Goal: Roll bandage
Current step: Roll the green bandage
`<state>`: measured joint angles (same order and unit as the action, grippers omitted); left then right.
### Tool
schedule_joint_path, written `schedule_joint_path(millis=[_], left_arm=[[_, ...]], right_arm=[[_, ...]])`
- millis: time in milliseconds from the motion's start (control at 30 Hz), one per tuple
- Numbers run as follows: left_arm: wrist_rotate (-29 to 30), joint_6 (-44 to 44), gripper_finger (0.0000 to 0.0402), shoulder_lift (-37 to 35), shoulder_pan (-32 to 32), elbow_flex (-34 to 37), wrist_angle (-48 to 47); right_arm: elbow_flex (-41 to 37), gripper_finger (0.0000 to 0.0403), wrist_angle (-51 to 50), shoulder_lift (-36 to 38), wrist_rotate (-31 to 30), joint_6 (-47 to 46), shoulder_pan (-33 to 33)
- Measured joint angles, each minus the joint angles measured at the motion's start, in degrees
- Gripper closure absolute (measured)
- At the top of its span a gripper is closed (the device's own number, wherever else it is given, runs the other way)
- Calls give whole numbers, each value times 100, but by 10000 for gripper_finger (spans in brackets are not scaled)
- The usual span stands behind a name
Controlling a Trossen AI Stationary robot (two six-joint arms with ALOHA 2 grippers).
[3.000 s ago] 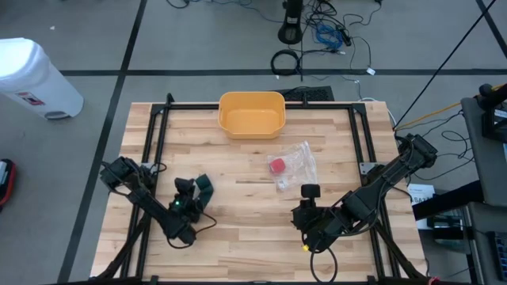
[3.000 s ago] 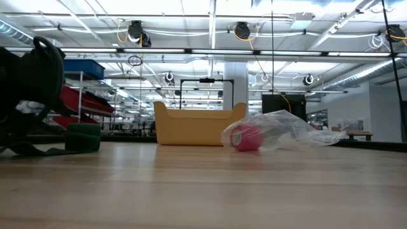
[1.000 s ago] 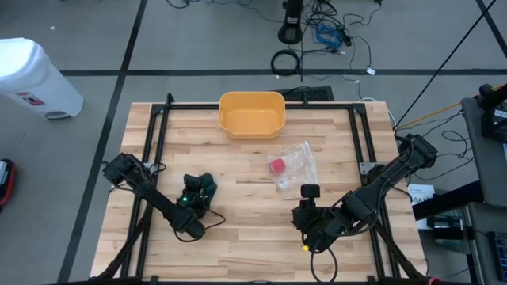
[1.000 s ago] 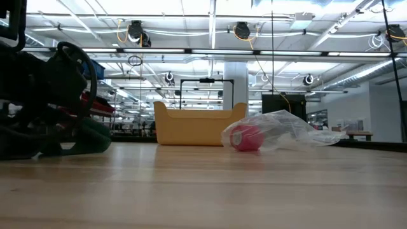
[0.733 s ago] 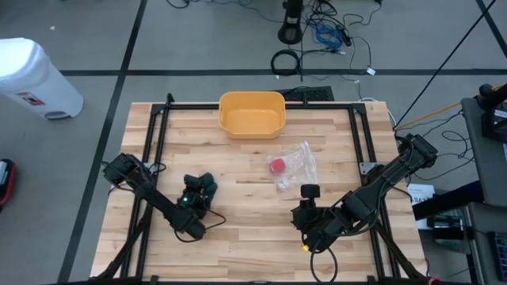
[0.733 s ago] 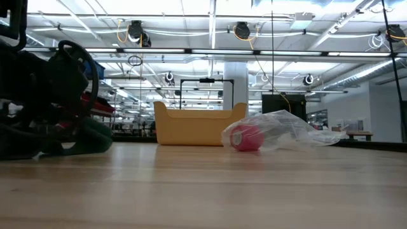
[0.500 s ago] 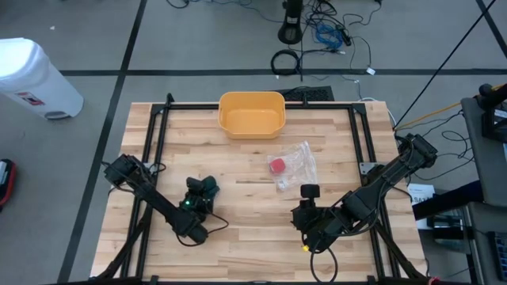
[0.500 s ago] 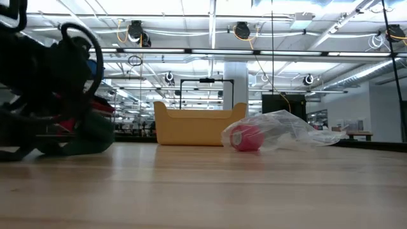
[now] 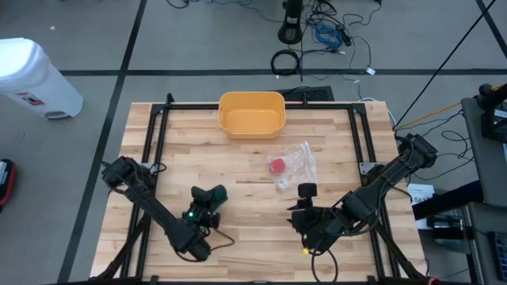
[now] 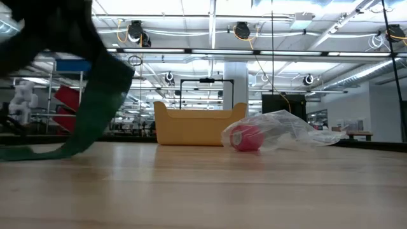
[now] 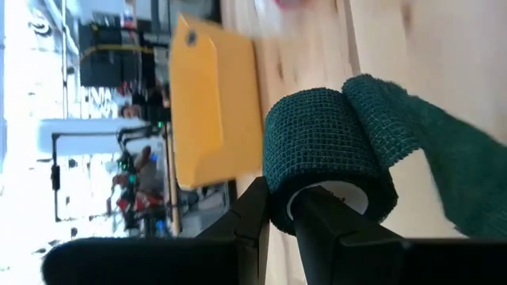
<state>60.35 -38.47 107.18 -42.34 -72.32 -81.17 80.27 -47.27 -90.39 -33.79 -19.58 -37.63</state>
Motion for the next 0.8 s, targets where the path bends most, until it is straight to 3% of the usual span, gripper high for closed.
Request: schedule_joint_path(millis=[100,433,633,800], left_arm=[[114,240,348,-7,-118,-652,-167],[610,1789,348,-11,-558,-2760,86],[613,2992,348,-18,-808,-3439,1443],[598,4451,348,-20,-1005,-3483,3010]], right_arm=[[0,271,625,0,-382,827,0],[0,271,2831,-151,-403,3202,-80],[0,252,4502,-453,-601,5671,-379],[-2,211,5794,-782,-1406,7326,-635]])
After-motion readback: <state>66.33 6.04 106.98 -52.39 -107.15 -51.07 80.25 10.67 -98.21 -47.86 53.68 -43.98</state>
